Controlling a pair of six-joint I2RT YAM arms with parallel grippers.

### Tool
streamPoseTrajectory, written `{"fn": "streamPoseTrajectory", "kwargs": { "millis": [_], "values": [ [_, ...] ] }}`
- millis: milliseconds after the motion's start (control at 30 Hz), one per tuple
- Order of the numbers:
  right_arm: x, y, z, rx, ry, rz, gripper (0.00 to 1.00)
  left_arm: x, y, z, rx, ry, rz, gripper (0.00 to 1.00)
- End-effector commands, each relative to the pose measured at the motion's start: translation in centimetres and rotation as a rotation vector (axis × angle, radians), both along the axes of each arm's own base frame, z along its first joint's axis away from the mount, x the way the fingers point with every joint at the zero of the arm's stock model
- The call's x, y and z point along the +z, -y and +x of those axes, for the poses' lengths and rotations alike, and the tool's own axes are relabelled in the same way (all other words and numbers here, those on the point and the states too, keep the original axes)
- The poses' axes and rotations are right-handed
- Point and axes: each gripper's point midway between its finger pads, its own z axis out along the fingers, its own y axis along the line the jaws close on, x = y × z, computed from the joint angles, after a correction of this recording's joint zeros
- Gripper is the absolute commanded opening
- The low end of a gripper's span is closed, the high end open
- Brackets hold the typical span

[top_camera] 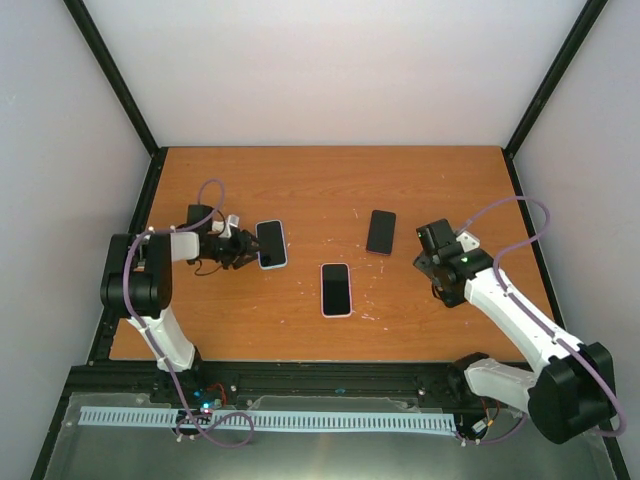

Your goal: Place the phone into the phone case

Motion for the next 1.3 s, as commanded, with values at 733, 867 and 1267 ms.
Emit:
{"fn": "streamPoseTrajectory", "kwargs": {
  "millis": [733, 867, 1267],
  "values": [
    [-9.5, 7.1, 1.5, -0.229, -0.255, -0.069, 0.27, 11.6, -1.1, -0.7, -0.017, 0.32, 0.112, 0.99],
    [-9.9, 6.5, 2.4, -0.215, -0.241, -0.039, 0.27, 12.7, -0.7, -1.7, -0.057, 0.357, 0.104, 1.0],
    [-11.5, 6.8, 2.0, -0.229, -0.312, -0.063, 0.17, 11.5, -1.0, -2.8, -0.09, 0.364, 0.15, 0.99]
  ]
}}
